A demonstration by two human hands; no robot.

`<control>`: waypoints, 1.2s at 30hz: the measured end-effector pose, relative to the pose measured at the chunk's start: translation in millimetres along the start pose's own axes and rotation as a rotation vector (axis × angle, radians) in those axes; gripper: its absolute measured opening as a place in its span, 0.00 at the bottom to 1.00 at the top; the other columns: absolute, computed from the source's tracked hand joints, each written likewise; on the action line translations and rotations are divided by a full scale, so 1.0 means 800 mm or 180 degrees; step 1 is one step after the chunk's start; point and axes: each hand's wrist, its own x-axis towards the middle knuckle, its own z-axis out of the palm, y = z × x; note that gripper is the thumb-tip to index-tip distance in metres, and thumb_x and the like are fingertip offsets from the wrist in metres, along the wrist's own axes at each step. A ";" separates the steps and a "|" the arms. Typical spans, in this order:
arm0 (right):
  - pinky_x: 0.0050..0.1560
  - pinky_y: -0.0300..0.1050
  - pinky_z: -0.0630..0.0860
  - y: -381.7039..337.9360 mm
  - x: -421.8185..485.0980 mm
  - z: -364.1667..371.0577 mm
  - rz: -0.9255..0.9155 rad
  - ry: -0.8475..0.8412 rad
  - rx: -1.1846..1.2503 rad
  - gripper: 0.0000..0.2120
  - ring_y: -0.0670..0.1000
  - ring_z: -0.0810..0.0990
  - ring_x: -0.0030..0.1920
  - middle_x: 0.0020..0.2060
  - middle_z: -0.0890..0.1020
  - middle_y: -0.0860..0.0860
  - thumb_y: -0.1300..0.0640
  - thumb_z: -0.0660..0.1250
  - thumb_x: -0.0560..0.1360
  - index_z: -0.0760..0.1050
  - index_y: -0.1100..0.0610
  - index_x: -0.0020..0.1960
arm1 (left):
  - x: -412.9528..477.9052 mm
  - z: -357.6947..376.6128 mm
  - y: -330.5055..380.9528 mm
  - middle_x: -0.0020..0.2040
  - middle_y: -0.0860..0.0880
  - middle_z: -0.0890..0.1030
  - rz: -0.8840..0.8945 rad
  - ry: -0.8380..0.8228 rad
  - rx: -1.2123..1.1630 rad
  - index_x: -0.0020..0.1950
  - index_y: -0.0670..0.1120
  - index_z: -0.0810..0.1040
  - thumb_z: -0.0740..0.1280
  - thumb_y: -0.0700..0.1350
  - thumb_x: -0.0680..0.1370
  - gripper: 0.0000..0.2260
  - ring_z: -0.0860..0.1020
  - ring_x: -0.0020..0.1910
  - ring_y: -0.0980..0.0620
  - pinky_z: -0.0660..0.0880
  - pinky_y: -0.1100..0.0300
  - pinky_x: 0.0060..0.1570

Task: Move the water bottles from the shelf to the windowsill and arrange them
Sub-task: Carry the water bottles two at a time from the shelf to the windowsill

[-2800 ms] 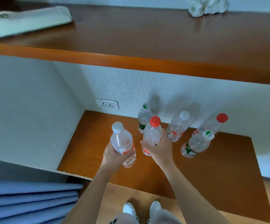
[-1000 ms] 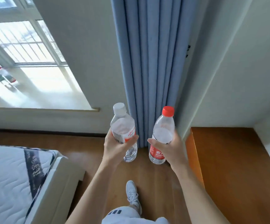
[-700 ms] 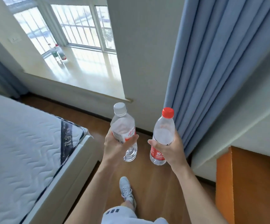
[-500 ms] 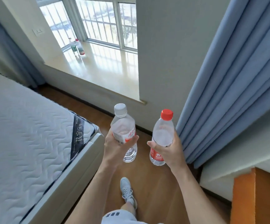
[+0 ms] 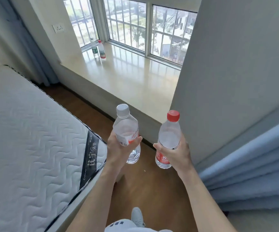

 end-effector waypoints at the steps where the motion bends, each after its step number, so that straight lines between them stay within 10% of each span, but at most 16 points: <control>1: 0.51 0.41 0.80 -0.003 0.015 0.011 -0.0002 -0.0008 -0.0004 0.35 0.45 0.83 0.52 0.51 0.84 0.44 0.44 0.80 0.56 0.76 0.47 0.61 | 0.018 -0.005 0.001 0.50 0.53 0.82 0.0026 0.0052 0.0032 0.57 0.55 0.75 0.82 0.49 0.63 0.26 0.81 0.50 0.59 0.80 0.52 0.52; 8: 0.53 0.42 0.78 -0.004 0.097 0.080 0.0011 -0.0263 -0.0130 0.31 0.37 0.79 0.53 0.49 0.80 0.34 0.51 0.84 0.62 0.73 0.37 0.58 | 0.112 -0.031 -0.004 0.50 0.57 0.80 0.0093 0.0250 0.0160 0.57 0.56 0.72 0.80 0.43 0.66 0.25 0.79 0.50 0.66 0.78 0.66 0.47; 15: 0.58 0.50 0.80 -0.006 0.197 0.131 -0.0077 -0.0540 -0.0325 0.38 0.44 0.79 0.57 0.55 0.80 0.42 0.34 0.78 0.57 0.71 0.42 0.64 | 0.200 -0.039 -0.014 0.51 0.58 0.77 0.0090 0.0508 0.0430 0.60 0.56 0.68 0.79 0.45 0.67 0.28 0.78 0.52 0.59 0.77 0.63 0.52; 25: 0.55 0.52 0.81 -0.036 0.411 0.229 -0.0242 -0.1438 -0.0296 0.33 0.46 0.81 0.53 0.51 0.81 0.46 0.39 0.80 0.59 0.72 0.44 0.60 | 0.369 -0.044 -0.008 0.53 0.58 0.76 -0.0001 0.1281 0.0722 0.65 0.50 0.69 0.78 0.48 0.68 0.30 0.77 0.53 0.61 0.71 0.80 0.47; 36: 0.55 0.58 0.81 -0.086 0.576 0.336 -0.0337 -0.2205 -0.0001 0.28 0.49 0.83 0.52 0.49 0.83 0.46 0.42 0.80 0.58 0.74 0.42 0.55 | 0.490 -0.057 0.027 0.55 0.60 0.79 -0.0117 0.2001 0.0350 0.62 0.57 0.71 0.77 0.53 0.64 0.29 0.78 0.56 0.63 0.74 0.74 0.50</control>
